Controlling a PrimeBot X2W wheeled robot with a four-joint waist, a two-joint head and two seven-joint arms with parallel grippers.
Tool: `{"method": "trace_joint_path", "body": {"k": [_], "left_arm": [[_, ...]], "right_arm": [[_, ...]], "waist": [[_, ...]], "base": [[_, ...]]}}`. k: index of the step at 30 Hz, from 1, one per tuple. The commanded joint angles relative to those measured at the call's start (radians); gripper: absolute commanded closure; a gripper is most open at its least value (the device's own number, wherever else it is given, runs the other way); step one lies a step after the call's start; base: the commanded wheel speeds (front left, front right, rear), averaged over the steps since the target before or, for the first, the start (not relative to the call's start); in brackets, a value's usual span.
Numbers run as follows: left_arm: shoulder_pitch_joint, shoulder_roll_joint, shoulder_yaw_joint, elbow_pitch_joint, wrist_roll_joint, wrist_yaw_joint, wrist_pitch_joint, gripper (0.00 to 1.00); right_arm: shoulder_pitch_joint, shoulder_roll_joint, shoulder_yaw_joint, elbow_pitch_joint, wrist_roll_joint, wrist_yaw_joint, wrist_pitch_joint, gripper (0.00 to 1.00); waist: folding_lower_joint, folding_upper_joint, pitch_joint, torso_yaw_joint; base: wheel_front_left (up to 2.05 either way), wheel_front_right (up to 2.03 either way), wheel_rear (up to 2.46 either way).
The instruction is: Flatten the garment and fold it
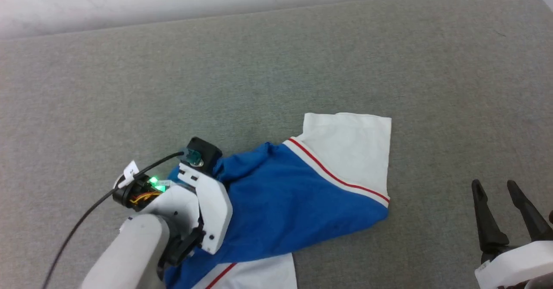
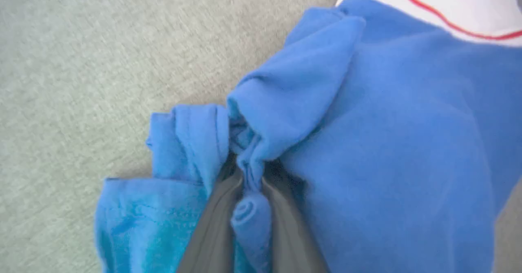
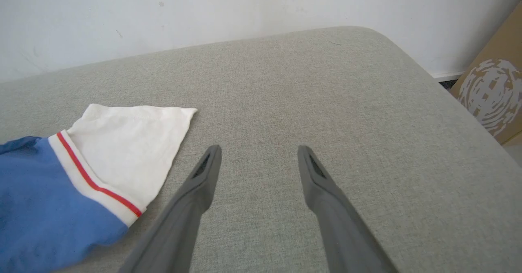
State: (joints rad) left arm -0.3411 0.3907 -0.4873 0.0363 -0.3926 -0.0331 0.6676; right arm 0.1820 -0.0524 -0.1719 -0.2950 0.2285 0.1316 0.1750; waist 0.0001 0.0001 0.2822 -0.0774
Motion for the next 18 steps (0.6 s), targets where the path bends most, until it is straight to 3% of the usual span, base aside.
{"method": "trace_joint_path", "body": {"k": [1, 10, 18], "left_arm": [[-0.020, -0.020, 0.001, 0.010, 0.010, 0.011, -0.035, 1.00], [-0.248, -0.095, -0.014, -0.047, 0.050, -0.022, -0.118, 1.00], [-0.546, -0.098, 0.010, 0.061, 0.129, -0.042, -0.184, 1.00]], "right_arm": [[-0.007, 0.002, -0.005, 0.001, 0.003, -0.001, -0.006, 0.00], [-0.022, 0.002, 0.001, -0.010, 0.013, -0.001, -0.005, 0.00], [-0.068, 0.002, 0.021, -0.008, 0.020, -0.001, -0.016, 0.00]], "waist": [[-0.0001, -0.0001, -0.004, -0.005], [-0.0001, -0.0001, 0.038, -0.015], [-0.0001, -0.0001, 0.160, -0.086]], "base": [[0.00, 0.00, 0.00], [0.00, 0.00, 0.00], [0.00, 0.00, 0.00]]}}
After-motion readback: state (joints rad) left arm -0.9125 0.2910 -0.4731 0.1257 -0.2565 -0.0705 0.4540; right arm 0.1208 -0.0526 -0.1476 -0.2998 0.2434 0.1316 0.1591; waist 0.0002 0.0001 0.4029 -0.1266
